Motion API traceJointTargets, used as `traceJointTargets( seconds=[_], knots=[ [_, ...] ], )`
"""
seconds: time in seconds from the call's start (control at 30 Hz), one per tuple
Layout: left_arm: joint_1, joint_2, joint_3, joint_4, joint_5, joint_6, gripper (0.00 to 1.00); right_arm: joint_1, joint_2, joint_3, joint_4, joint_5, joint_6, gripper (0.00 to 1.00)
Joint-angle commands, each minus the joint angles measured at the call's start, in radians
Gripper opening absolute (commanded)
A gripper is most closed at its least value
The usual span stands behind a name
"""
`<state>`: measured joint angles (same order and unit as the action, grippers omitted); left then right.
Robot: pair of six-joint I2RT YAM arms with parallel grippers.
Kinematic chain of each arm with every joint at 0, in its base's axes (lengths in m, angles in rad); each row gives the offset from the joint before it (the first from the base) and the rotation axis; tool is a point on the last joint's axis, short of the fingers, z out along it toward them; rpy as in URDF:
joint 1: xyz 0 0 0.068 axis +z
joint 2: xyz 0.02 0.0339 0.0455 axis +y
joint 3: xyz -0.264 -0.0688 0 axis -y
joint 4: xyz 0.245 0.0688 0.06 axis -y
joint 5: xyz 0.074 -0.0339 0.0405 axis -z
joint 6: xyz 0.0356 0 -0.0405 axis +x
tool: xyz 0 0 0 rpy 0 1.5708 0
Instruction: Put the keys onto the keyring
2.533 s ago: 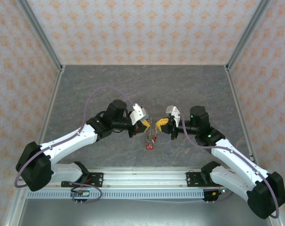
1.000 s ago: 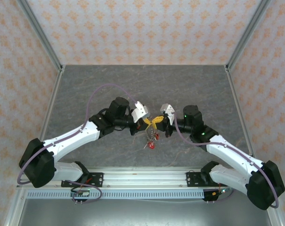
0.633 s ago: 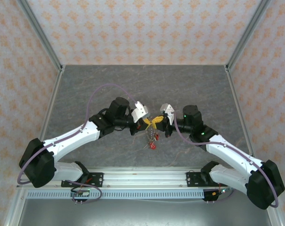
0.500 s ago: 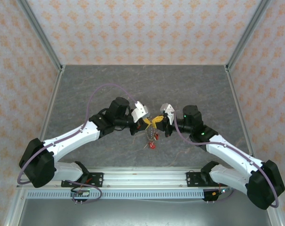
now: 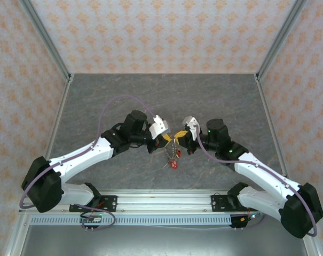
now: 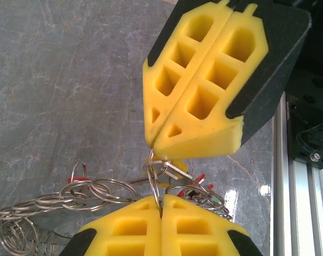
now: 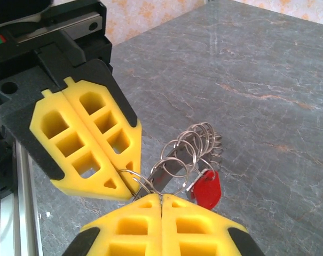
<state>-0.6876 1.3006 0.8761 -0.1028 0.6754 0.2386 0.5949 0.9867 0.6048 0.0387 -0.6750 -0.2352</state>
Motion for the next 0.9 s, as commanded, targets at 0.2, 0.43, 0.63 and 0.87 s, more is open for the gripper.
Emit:
traceJointTargets(
  seconds=[0.2,0.43,0.63,0.87],
  knots=[
    [-0.024,-0.019,0.033,-0.003,0.034,0.041,0.0,-0.004,0.008,0.057,-0.032,0.032,0.004,0.0],
    [-0.026,-0.03,0.027,0.019,0.014,0.035,0.0,-0.004,0.027,0.062,-0.07,0.034,-0.002,0.0],
    [-0.027,-0.037,0.011,0.051,-0.012,0.029,0.0,-0.004,0.063,0.082,-0.192,0.106,-0.051,0.0],
    [-0.027,-0.016,-0.01,0.075,-0.038,0.012,0.0,-0.004,0.047,0.084,-0.192,0.11,-0.072,0.0]
  ],
)
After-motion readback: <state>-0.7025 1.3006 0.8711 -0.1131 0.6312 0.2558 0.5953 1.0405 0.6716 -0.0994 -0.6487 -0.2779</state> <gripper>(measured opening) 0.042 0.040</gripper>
